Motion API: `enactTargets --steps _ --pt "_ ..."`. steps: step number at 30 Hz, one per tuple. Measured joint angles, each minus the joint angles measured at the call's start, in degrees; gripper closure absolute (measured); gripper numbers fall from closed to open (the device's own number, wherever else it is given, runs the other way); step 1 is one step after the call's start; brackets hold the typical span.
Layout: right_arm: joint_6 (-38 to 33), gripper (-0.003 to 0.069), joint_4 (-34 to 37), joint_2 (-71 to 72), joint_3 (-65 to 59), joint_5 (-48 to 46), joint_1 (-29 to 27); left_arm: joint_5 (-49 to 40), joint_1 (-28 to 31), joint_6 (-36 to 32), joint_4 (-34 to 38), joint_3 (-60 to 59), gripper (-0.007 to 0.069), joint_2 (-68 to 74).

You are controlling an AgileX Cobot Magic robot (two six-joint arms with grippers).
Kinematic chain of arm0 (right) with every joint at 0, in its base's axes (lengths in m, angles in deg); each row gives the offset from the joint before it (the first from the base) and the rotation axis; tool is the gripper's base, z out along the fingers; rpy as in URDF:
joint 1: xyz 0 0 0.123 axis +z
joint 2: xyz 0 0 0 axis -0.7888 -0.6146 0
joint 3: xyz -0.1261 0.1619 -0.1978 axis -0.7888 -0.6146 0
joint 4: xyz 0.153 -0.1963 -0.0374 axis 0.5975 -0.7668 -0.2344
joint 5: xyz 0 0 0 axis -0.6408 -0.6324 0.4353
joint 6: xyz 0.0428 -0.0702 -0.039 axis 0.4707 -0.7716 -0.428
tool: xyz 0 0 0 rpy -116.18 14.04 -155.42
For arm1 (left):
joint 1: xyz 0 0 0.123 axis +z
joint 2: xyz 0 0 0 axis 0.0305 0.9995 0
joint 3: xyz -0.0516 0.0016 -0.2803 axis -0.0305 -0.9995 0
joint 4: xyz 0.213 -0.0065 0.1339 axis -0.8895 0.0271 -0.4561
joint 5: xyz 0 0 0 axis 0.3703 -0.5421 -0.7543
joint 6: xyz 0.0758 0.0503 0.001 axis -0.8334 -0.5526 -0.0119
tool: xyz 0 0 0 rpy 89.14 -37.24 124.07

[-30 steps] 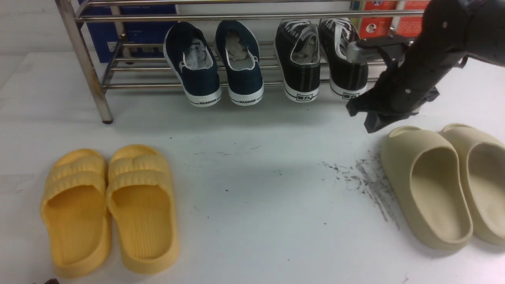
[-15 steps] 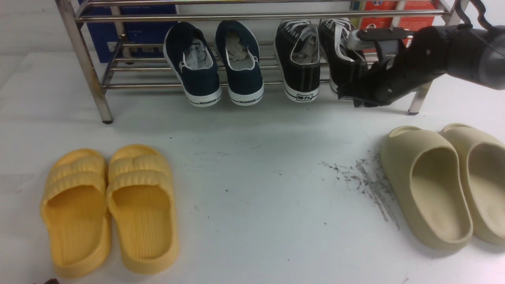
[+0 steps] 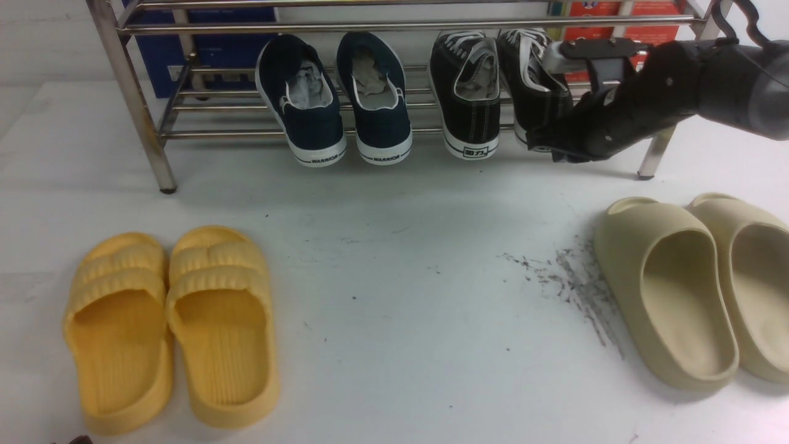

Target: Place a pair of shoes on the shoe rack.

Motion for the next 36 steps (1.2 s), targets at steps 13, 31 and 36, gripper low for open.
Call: enactTargets --steps 13,31,36 --pt "-3.17 0.0631 0.99 26.36 -12.41 -27.63 0.00 0.00 0.00 0.00 0.00 0.00 0.0386 0.00" --pt "-1.97 0.0622 -5.37 70.58 -32.25 -40.17 6.41 -0.02 0.00 0.00 0.00 0.00 0.0386 0.00" --pt "-1.97 0.0621 -9.43 83.33 -45.17 -25.32 5.77 -0.02 0.00 0.00 0.00 0.00 0.0386 0.00"
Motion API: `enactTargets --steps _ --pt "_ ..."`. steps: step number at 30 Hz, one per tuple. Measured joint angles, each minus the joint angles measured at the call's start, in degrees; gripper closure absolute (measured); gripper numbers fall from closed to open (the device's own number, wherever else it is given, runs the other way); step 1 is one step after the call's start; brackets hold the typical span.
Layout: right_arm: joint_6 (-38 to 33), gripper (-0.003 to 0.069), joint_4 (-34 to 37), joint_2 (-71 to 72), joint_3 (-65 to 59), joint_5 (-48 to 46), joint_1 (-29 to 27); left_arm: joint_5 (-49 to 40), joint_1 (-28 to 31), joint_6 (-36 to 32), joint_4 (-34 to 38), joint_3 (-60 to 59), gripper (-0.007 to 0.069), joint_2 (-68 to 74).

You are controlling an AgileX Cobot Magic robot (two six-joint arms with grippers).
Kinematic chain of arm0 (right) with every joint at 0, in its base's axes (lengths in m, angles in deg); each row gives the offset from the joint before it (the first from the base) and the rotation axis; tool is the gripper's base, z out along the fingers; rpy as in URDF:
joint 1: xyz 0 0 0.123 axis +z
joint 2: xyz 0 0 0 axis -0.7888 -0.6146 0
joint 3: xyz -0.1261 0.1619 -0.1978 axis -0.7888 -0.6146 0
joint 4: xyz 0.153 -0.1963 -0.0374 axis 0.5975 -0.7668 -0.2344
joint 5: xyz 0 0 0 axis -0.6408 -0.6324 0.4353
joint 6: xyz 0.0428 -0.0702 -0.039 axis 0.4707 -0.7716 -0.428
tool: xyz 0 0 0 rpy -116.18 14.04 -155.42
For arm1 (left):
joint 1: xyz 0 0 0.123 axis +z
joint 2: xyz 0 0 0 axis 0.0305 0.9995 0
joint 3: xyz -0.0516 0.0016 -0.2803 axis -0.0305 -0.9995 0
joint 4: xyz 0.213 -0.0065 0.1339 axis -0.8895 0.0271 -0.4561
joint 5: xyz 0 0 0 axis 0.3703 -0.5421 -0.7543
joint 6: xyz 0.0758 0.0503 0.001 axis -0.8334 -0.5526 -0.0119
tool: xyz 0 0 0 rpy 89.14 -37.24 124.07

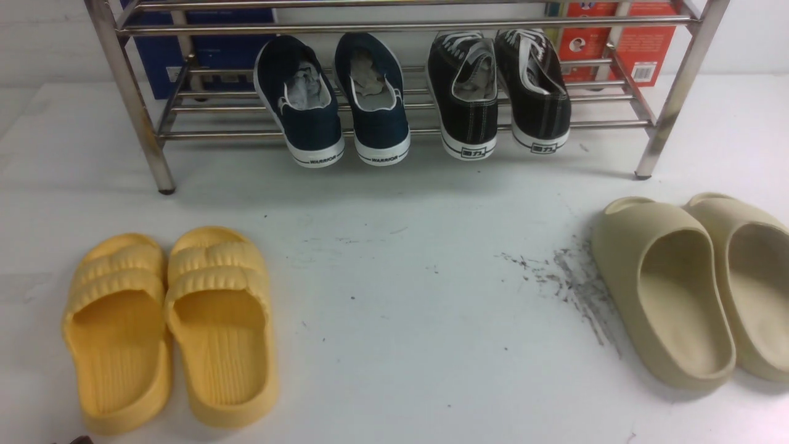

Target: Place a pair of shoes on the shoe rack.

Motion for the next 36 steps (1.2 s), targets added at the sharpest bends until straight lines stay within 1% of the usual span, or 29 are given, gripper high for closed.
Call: enactTargets --steps 1,3,4,5,6,7,11,15,20,23,27,36 --pt "0.00 0.0621 0.38 3.10 -4.71 5.72 -2.30 0.00 0.00 0.00 0.00 0.00 0.0386 0.00" --pt "0.00 0.0621 1.51 7.66 -12.08 12.54 -6.34 0.00 0.00 0.00 0.00 0.00 0.0386 0.00" --pt "0.00 0.0621 1.64 8.24 -12.08 13.30 -6.77 0.00 0.00 0.00 0.00 0.00 0.0386 0.00" --pt "0.00 0.0622 2.47 13.67 -19.94 18.87 -10.32 0.00 0.00 0.00 0.00 0.00 0.0386 0.00" --pt "0.00 0.0622 2.47 14.26 -19.94 19.34 -10.67 0.00 0.00 0.00 0.00 0.00 0.0386 0.00" --pt "0.00 0.0624 2.47 17.69 -25.05 21.63 -12.61 0.00 0.00 0.00 0.00 0.00 0.0386 0.00" --pt "0.00 0.0640 2.73 27.55 -37.26 24.91 -16.77 0.00 0.00 0.00 0.00 0.00 0.0386 0.00" --pt "0.17 0.0642 2.73 33.65 -43.85 26.21 -17.77 0.00 0.00 0.00 0.00 0.00 0.0386 0.00" --pt "2.67 0.0643 2.68 35.22 -48.79 28.65 -17.82 -0.05 0.00 0.00 0.00 0.00 0.0386 0.00" --pt "3.82 0.0643 2.73 35.22 -49.41 31.48 -17.82 0.02 0.00 0.00 0.00 0.00 0.0386 0.00" --pt "4.26 0.0643 4.34 35.22 -49.52 31.85 -17.82 -0.03 0.00 0.00 0.00 0.00 0.0386 0.00" --pt "4.44 0.0637 4.60 35.22 -49.54 31.85 -17.82 -0.03 0.00 0.00 0.00 0.00 0.0386 0.00"
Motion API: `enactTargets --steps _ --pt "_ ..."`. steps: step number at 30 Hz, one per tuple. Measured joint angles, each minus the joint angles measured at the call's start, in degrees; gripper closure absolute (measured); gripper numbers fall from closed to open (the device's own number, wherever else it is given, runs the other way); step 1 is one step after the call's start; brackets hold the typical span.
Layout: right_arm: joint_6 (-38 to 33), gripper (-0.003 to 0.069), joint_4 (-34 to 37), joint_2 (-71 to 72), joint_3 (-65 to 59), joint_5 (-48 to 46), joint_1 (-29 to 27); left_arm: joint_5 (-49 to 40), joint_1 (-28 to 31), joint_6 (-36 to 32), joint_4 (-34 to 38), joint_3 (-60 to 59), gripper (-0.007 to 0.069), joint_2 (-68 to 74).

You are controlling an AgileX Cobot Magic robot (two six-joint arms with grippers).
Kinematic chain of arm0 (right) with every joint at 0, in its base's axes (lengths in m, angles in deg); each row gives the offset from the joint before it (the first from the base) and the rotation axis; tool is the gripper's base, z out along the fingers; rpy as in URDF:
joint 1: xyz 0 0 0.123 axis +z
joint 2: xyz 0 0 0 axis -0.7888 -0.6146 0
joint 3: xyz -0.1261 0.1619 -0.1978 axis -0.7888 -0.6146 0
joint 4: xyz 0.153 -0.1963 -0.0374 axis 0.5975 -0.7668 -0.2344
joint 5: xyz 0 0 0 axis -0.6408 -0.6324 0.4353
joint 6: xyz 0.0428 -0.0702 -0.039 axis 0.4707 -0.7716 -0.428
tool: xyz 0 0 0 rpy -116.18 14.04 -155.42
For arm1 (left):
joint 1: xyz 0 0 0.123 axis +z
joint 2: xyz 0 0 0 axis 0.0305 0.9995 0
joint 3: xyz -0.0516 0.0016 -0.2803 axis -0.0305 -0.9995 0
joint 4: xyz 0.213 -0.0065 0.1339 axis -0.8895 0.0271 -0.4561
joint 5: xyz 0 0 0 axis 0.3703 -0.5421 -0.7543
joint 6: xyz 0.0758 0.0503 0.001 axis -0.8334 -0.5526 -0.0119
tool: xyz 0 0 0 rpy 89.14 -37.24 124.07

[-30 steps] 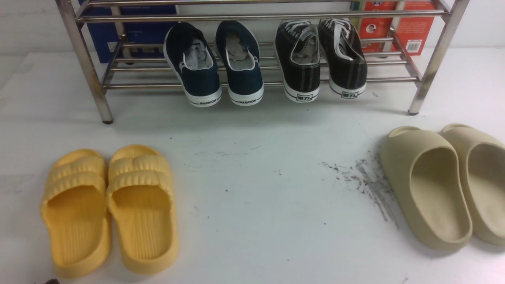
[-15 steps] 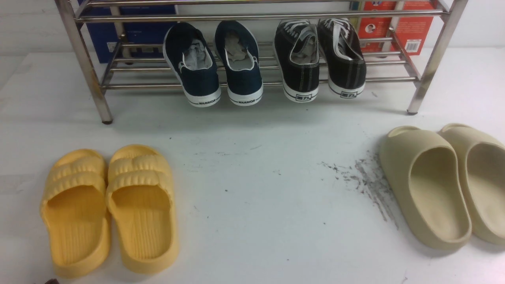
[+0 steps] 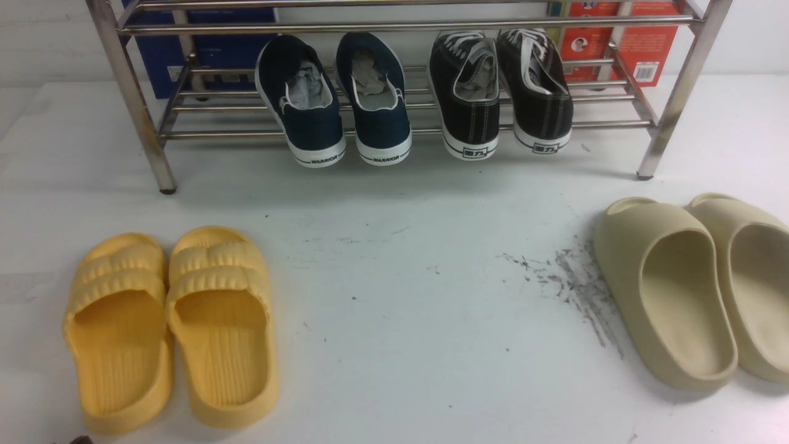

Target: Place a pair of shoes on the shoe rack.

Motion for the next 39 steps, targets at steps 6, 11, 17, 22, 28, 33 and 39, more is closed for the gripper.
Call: enactTargets --steps 6,11,17,22,28,33,39 --pt "-0.04 0.0631 0.00 0.00 0.00 0.00 0.00 0.00 -0.11 0.00 0.00 0.00 0.0386 0.00" --pt "-0.04 0.0626 0.00 0.00 0.00 0.00 0.00 0.00 -0.11 0.00 0.00 0.00 0.0386 0.00" --pt "-0.04 0.0619 0.00 0.00 0.00 0.00 0.00 0.00 -0.11 0.00 0.00 0.00 0.0386 0.00" --pt "-0.04 0.0610 0.05 0.00 0.00 0.00 0.00 0.00 -0.11 0.00 0.00 0.00 0.0386 0.00" --pt "-0.11 0.0602 0.05 0.00 0.00 0.04 -0.01 0.00 -0.11 0.00 0.00 0.00 0.0386 0.00" --pt "-0.11 0.0597 0.06 0.00 0.00 0.04 -0.01 0.00 -0.11 0.00 0.00 0.00 0.0386 0.00" --pt "-0.11 0.0590 0.06 0.00 0.00 0.04 -0.01 0.00 -0.11 0.00 0.00 0.00 0.0386 0.00"
